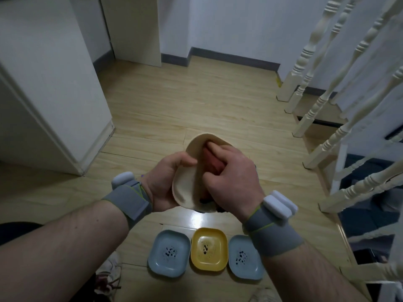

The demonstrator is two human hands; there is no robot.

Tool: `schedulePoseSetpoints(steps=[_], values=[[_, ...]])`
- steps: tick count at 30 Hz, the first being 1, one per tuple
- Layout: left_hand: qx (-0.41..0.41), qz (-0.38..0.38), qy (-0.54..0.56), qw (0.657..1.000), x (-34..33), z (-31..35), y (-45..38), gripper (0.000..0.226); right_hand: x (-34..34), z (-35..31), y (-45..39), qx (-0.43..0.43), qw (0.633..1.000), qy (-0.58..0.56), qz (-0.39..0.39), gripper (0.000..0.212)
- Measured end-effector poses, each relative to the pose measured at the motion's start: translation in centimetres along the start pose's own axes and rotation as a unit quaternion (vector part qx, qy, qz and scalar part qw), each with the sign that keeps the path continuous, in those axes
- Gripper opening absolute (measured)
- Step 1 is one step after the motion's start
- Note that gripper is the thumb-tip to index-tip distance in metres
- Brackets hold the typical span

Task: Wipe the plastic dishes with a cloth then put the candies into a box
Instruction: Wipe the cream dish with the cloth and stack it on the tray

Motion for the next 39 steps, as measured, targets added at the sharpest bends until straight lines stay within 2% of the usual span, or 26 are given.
schedulePoseSetpoints(steps=[3,5,7,9,11,13,16,20,23,26,30,32,37,39], values=[[-0.022,0.019,0.042,0.999,-0.2,0.0,-0.2,0.035,-0.4,-2.0,0.7,0.084,0.996,-0.033,-0.015,0.056],[-0.038,0.048,0.069,0.996,0.4,0.5,-0.1,0.046,-0.6,-2.5,1.1,0.106,0.99,-0.065,-0.072,0.046],[-0.042,0.058,0.063,0.995,0.8,0.7,0.1,0.066,-0.9,-2.7,1.5,0.073,0.983,-0.069,-0.156,0.046],[-0.043,0.062,0.053,0.996,0.9,0.6,0.2,0.065,-1.1,-2.1,1.8,0.012,0.978,0.001,-0.206,0.039],[-0.047,0.064,0.054,0.995,0.8,0.7,0.3,0.06,-0.5,-1.2,1.3,-0.047,0.981,0.081,-0.172,0.027],[-0.047,0.063,0.044,0.996,0.7,0.7,0.2,0.057,0.4,-0.4,0.7,-0.084,0.985,0.118,-0.093,0.024],[-0.04,0.057,0.032,0.997,0.1,0.6,0.1,0.054,0.4,0.0,0.2,-0.066,0.987,0.141,-0.037,0.023],[-0.028,0.033,0.03,0.999,-0.2,0.0,0.0,0.056,0.3,0.0,0.1,-0.023,0.999,0.03,-0.02,0.047],[-0.008,0.038,0.051,0.998,-0.2,-0.5,-0.2,0.062,0.2,-1.4,0.3,0.03,0.997,-0.05,-0.054,0.058],[0.001,0.062,0.063,0.996,-0.1,-0.6,-0.2,0.064,0.1,-2.7,0.5,0.084,0.99,-0.037,-0.106,0.052],[0.008,0.09,0.079,0.993,0.5,-0.4,0.0,0.079,0.3,-2.2,0.5,0.034,0.974,-0.024,-0.223,0.046],[0.001,0.092,0.067,0.994,0.7,-0.3,-0.1,0.074,-0.5,-2.0,1.1,0.024,0.967,-0.032,-0.253,0.042],[0.004,0.089,0.03,0.996,0.6,-0.1,-0.3,0.068,0.5,-0.4,1.0,-0.023,0.979,-0.101,-0.174,0.036],[-0.006,0.113,0.029,0.993,1.1,0.4,-0.3,0.066,2.1,0.4,0.5,-0.056,0.971,-0.195,-0.123,0.034]])
Point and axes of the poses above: each hand's wrist, its own y-axis away from the middle knuckle, its own x-axis out of the back of the hand, z = x × y, the point moved 3 cm from there along -y, towards the middle knuckle, and after that the axes turned 4 degrees about -y, right-handed, at the moved point
